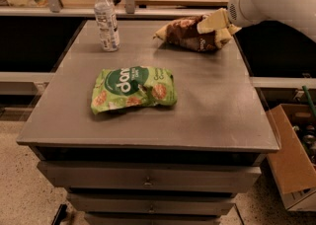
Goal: Move brown chip bag near blue plastic bottle
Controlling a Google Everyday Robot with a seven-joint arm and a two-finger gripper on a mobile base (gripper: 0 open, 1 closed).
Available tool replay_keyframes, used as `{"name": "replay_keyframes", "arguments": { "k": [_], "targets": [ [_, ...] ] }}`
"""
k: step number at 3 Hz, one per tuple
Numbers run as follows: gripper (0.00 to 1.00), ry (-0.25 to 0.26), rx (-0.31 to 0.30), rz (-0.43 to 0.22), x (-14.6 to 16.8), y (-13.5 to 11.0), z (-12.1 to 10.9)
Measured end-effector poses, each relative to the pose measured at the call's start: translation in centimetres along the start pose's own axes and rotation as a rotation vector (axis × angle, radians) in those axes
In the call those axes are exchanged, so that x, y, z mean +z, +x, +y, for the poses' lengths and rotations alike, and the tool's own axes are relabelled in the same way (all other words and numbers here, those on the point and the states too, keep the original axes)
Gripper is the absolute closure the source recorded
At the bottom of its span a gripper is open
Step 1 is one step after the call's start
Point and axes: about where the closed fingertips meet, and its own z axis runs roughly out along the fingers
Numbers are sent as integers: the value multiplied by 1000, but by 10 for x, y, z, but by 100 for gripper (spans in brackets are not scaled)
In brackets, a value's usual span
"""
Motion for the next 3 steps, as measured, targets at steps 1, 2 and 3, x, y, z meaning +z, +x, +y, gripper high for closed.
{"name": "replay_keyframes", "arguments": {
  "k": [1,2,3],
  "targets": [
    [0,0,2,2,2,1,0],
    [0,3,-14,1,17,5,-8],
    [0,7,-56,-13,32,7,-17]
  ]
}}
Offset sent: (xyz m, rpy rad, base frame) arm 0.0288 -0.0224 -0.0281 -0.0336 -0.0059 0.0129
